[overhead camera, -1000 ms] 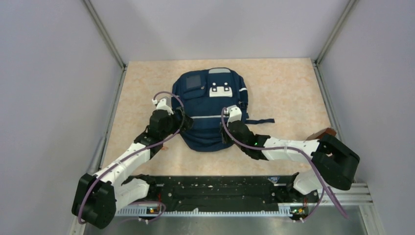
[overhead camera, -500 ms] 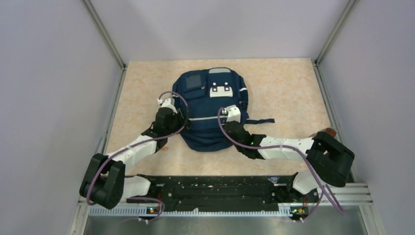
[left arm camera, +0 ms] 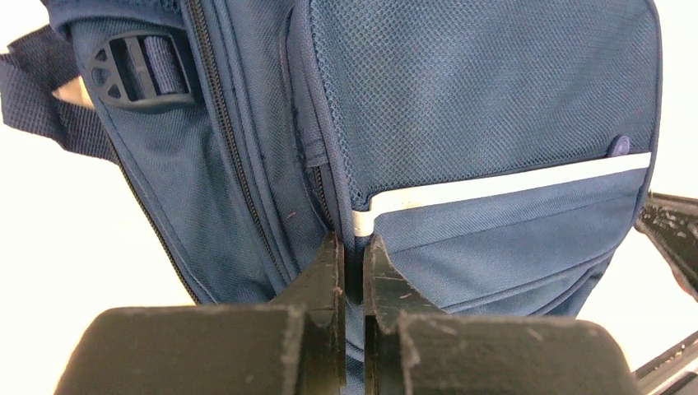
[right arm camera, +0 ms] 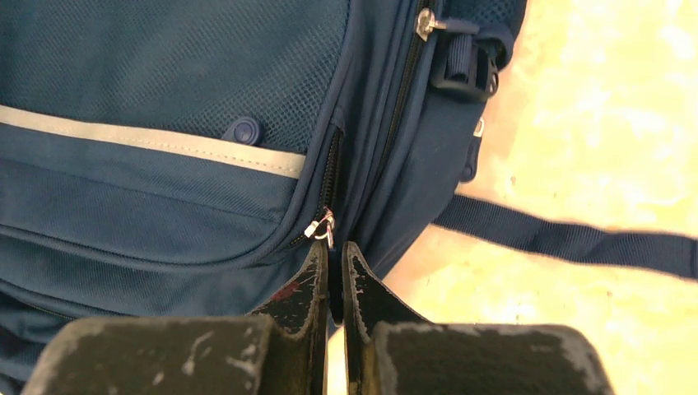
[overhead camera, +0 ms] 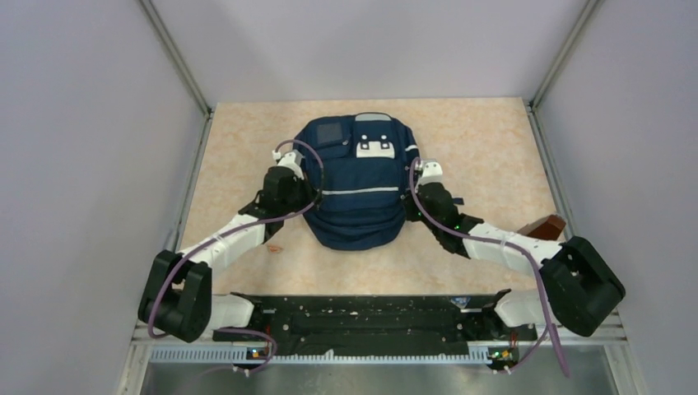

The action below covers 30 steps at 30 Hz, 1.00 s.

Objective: Pack the student bag
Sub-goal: Zip the student bag at the center of the board.

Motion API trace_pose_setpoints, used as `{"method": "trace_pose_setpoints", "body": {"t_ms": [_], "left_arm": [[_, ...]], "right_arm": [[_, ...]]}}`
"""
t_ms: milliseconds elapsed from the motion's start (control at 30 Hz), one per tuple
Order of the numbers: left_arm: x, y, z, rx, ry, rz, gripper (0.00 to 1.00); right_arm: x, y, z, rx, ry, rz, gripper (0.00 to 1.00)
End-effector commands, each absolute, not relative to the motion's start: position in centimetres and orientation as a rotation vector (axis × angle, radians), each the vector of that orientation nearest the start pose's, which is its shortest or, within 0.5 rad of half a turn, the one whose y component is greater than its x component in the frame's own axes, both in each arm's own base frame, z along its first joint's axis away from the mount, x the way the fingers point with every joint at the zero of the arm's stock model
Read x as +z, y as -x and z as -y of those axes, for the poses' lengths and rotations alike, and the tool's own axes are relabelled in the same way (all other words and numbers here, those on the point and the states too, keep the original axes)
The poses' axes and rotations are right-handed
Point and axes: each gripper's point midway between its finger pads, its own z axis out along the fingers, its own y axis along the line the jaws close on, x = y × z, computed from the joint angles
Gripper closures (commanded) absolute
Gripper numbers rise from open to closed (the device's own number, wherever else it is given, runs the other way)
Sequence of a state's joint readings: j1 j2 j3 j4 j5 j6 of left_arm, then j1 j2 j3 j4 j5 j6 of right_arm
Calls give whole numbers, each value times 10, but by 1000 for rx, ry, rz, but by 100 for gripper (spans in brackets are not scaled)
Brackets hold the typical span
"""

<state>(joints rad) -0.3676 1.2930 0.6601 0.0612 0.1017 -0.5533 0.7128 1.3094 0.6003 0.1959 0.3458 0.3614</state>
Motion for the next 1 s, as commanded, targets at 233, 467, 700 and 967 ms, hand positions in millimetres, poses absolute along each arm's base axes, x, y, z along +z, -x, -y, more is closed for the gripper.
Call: {"method": "trace_pose_setpoints", "body": {"t_ms": [233,467,700,967], "left_arm": [[126,-370,126,-330,-76,-2173,100],[124,-365,129,-320,-224,-2175,100],[127,-363,160,-478,-446,-2185,100],[130,-331,207,-694,-400,-2179,100]], "right_arm": [[137,-409,-168,136,226,-1924,100],[145,-447,-174,79,404,-1879,100],[134,-423,-175,187,327,-1945,100],[129,-377,-134,132,58,-2061,41]]}}
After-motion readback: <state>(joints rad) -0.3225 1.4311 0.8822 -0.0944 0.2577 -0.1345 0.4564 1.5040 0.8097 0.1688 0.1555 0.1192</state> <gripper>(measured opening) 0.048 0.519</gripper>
